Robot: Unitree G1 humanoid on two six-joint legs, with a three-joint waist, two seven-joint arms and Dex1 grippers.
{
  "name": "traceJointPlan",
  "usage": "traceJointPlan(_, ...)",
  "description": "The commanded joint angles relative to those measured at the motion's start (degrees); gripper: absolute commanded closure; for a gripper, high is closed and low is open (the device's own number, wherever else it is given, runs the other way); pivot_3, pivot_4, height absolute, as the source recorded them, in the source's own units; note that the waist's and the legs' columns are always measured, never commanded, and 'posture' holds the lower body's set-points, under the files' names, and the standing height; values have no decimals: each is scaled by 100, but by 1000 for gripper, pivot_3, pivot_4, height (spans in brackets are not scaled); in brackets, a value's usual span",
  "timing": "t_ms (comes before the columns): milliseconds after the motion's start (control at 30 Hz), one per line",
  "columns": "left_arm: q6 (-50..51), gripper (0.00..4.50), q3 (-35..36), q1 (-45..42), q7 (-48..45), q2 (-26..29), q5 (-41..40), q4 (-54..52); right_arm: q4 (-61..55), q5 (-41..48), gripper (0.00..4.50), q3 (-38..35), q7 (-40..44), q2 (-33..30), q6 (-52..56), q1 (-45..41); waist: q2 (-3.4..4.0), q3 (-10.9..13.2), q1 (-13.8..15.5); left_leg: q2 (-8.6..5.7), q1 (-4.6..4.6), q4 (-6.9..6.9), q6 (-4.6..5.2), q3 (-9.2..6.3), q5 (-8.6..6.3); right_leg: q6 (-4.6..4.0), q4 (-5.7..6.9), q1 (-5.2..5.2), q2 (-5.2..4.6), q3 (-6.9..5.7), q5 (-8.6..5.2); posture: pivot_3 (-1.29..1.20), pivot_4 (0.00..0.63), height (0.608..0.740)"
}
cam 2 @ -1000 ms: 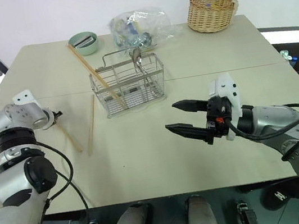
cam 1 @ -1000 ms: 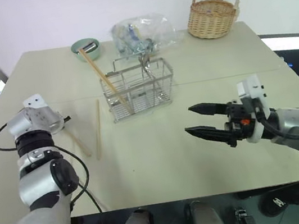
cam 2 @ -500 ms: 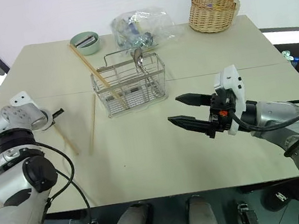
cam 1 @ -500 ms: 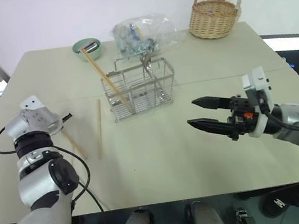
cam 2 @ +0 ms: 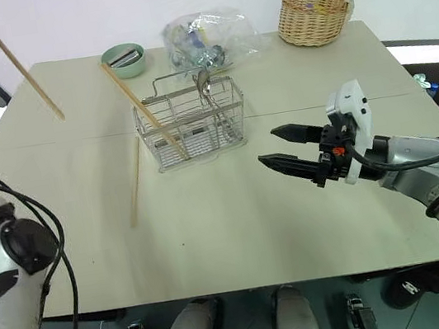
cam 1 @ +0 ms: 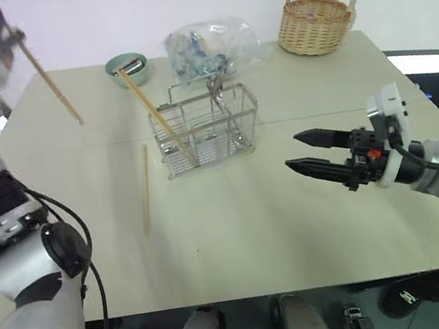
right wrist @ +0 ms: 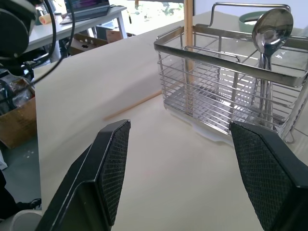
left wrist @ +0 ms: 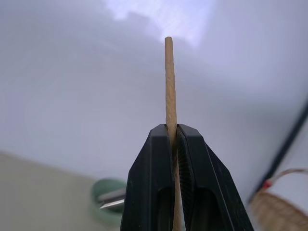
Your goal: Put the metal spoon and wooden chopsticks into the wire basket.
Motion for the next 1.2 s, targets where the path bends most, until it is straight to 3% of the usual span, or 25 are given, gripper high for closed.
traceJointPlan(33, 268, 4428, -231, -258, -222, -221, -523, -475, -137, 33, 1125, -85, -87, 47, -76, -44, 1, 0, 2, 0, 5, 0, 0, -1, 0, 0, 0, 6, 1, -1, 0, 0, 150, 688)
traceJointPlan(233, 71, 4428, -1025, 102, -610, -804, -355, -661, -249, -4, 1125, -175, -208, 129, -163, 62, 6, 1, -8, 0, 27, -2, 1, 3, 0, 1, 1, 25, 3, 1, -1, 0, 150, 688)
traceJointPlan(400, -854, 4428, -1774, 529, -991, -1142, 333, -511, -378, 107, 1125, -376, -361, 128, -170, 164, 8, 4, -22, 2, 18, -8, 1, 7, 1, 0, 1, 9, 5, 7, 0, 0, 150, 688)
traceJointPlan(633, -2123, 4428, -2379, 1125, -1242, -1649, 1095, -34, -490, 330, 1125, -563, -608, 119, -91, 196, 9, 3, 3, 1, 21, -4, 6, 8, -2, -1, -10, 23, 2, 7, -1, 0, 150, 688)
traceJointPlan(800, -2393, 4428, -2548, 1630, -1129, -2089, 1282, -49, -406, 372, 1125, -542, -675, 71, -86, 111, 8, 4, 4, 1, 13, -3, 9, 6, -3, -1, -12, 18, 2, 5, 0, 0, 150, 688)
traceJointPlan(933, -2263, 3031, -2458, 1854, -994, -2164, 1233, -357, -278, 387, 1125, -524, -689, 67, -71, -4, 7, 5, -10, 2, 13, -3, 11, 8, -4, -1, -11, 14, 3, 6, 0, 0, 150, 688)
traceJointPlan(1100, -1827, 352, -2226, 1904, -865, -1997, 963, -918, -53, 288, 1125, -385, -582, 85, -82, -147, 9, 4, -4, 3, 16, -3, 12, 6, -4, -1, -9, 18, 5, 4, 0, 0, 150, 688)
traceJointPlan(1133, -1694, 42, -2197, 1891, -842, -1951, 898, -1026, -2, 272, 1125, -352, -567, 93, -83, -188, 9, 4, -3, 3, 17, -3, 11, 6, -4, 0, -10, 19, 5, 4, -1, 0, 150, 688)
traceJointPlan(1200, -1424, 42, -2120, 1809, -773, -1842, 793, -1215, 84, 239, 1125, -283, -545, 118, -91, -266, 10, 5, -4, 3, 17, -3, 12, 6, -4, 0, -10, 18, 5, 3, -1, 0, 150, 688)
